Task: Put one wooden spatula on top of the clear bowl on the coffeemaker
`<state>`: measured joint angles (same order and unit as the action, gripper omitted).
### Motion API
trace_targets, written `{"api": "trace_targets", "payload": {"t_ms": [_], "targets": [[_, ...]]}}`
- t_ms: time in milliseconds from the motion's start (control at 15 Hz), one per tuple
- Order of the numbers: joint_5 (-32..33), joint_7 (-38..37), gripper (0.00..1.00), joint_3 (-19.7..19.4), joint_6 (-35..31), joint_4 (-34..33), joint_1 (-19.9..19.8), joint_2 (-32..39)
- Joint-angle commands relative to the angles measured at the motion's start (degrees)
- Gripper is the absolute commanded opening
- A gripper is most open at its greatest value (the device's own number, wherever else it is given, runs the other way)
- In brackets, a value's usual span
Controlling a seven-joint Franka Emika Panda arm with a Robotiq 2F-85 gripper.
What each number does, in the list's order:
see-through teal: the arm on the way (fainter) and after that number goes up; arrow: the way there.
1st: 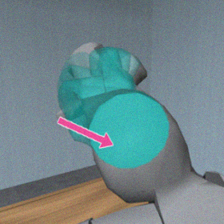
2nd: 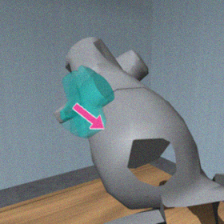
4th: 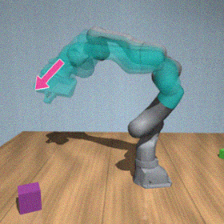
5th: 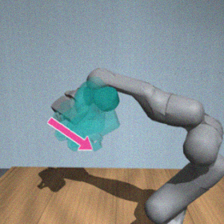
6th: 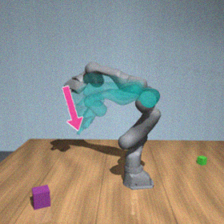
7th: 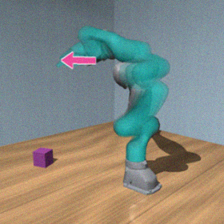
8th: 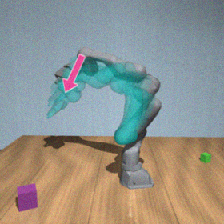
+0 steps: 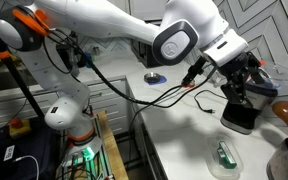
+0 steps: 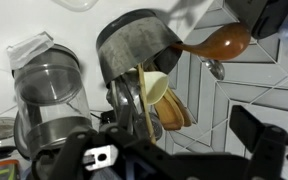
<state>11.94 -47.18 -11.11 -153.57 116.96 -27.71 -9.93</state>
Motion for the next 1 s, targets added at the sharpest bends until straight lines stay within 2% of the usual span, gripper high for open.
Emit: {"api": "trace_targets", "payload": {"t_ms": [0,267,467,600,667,800,933], "targets": [[-0.53,-8.81,1.00,-1.04,-2.18,-3.24,0.82,6.50],[-7.88,-11.83,1.00,-4.44,-3.42,-10.69,2.78,14.48],[-17.44,-9.00,1.00,-6.62,-2.86,-18.12,2.76,20.00],[-23.62,-5.20,1.00,-6.52,0.17,-23.43,2.10,23.66],[-19.33,-7.17,1.00,-7.89,-2.22,-17.68,3.93,19.40],[-22.45,-5.71,1.00,-7.90,-1.32,-21.28,3.64,22.20],[-22.98,-5.68,1.00,-7.84,-1.27,-22.64,3.58,23.46]]}}
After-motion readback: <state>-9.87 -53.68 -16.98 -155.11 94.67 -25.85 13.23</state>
